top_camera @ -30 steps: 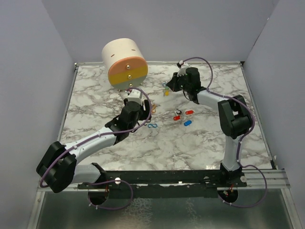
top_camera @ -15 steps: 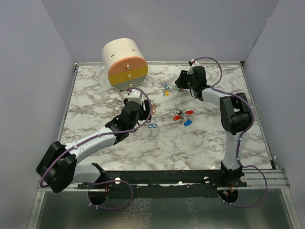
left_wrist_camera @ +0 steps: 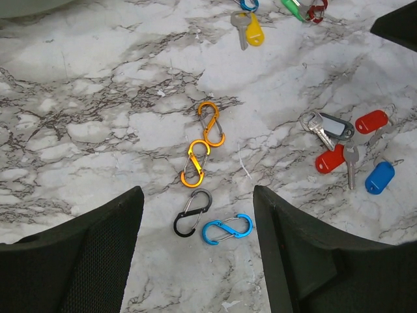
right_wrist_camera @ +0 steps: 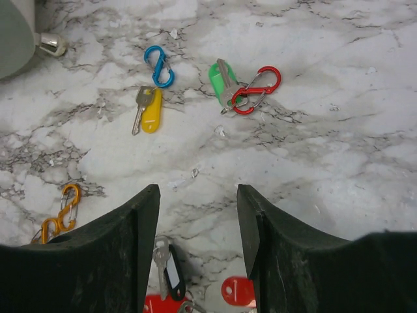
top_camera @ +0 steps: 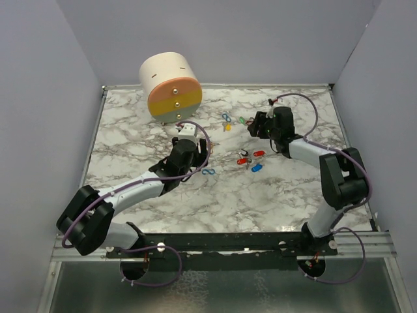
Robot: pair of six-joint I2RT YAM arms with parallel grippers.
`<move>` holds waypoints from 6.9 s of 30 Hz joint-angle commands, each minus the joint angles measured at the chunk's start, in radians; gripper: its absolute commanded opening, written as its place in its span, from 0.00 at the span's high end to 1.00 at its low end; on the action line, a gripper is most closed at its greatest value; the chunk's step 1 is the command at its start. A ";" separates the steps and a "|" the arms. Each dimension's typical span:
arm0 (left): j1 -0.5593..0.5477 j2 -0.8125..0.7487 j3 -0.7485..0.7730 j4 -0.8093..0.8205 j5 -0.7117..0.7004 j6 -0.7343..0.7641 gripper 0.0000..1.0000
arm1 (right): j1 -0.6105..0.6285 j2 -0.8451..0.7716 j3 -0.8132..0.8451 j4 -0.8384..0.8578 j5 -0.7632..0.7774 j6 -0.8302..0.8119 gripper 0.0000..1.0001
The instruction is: Put the keys on the keyring
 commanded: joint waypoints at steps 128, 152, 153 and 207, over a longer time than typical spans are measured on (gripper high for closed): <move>0.000 -0.002 -0.066 0.078 0.055 -0.014 0.30 | 0.121 -0.573 -0.432 -0.206 0.271 0.069 0.99; -0.001 0.193 -0.020 0.084 0.023 -0.023 0.30 | 0.217 -0.707 -0.510 -0.020 -0.042 -0.060 0.99; 0.000 0.197 -0.022 0.084 0.017 -0.022 0.30 | 0.222 -0.706 -0.511 -0.017 -0.040 -0.061 0.99; 0.006 0.282 -0.032 0.063 -0.064 0.011 0.34 | 0.380 -0.475 -0.409 -0.061 -0.053 -0.090 0.99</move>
